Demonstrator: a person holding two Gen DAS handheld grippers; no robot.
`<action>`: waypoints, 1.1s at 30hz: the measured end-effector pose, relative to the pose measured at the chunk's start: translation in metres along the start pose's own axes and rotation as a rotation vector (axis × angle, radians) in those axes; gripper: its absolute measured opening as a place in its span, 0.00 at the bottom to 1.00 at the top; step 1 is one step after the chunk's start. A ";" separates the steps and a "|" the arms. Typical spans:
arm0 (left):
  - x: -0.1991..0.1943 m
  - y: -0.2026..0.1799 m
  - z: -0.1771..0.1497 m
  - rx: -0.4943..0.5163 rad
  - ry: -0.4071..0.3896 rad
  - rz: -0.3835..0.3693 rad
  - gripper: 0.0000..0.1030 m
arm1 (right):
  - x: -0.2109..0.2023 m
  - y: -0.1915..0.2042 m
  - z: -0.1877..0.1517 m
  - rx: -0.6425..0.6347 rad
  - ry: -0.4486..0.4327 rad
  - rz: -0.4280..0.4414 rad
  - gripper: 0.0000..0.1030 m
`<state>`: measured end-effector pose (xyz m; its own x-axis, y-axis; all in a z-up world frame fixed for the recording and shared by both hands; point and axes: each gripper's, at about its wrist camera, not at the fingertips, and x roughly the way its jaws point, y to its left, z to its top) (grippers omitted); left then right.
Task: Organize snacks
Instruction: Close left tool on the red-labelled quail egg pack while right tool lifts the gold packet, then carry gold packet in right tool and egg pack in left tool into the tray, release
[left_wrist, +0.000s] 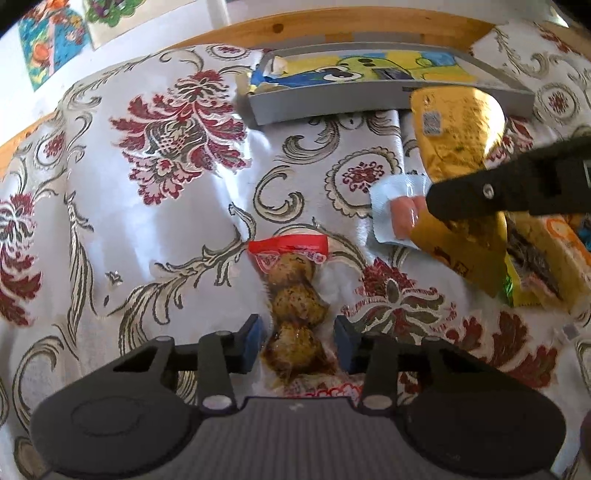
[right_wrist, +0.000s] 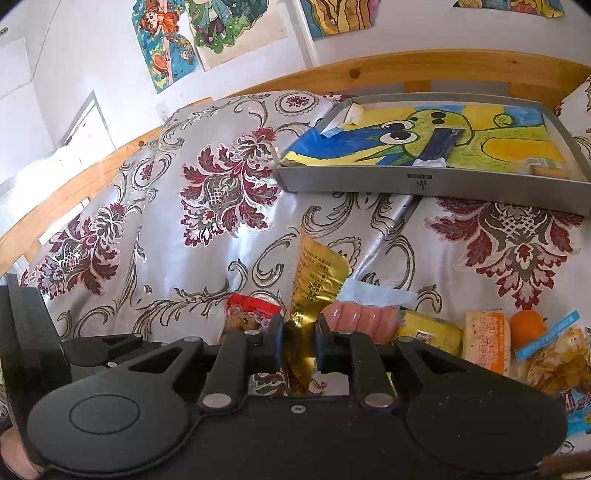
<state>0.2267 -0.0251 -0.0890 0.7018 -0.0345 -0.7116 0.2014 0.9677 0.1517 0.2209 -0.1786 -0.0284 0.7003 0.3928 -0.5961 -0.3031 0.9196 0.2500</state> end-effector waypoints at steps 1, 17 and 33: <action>0.000 0.002 0.000 -0.019 0.001 -0.009 0.44 | 0.000 0.000 0.000 0.000 0.001 0.000 0.17; -0.006 0.047 -0.001 -0.368 -0.051 -0.230 0.43 | -0.004 0.002 0.003 -0.021 -0.031 -0.011 0.17; -0.022 0.043 0.011 -0.450 -0.127 -0.281 0.43 | -0.018 0.001 0.010 -0.034 -0.092 -0.033 0.17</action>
<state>0.2276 0.0145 -0.0592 0.7460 -0.3099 -0.5894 0.1003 0.9273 -0.3607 0.2146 -0.1845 -0.0098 0.7659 0.3629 -0.5308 -0.2995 0.9318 0.2049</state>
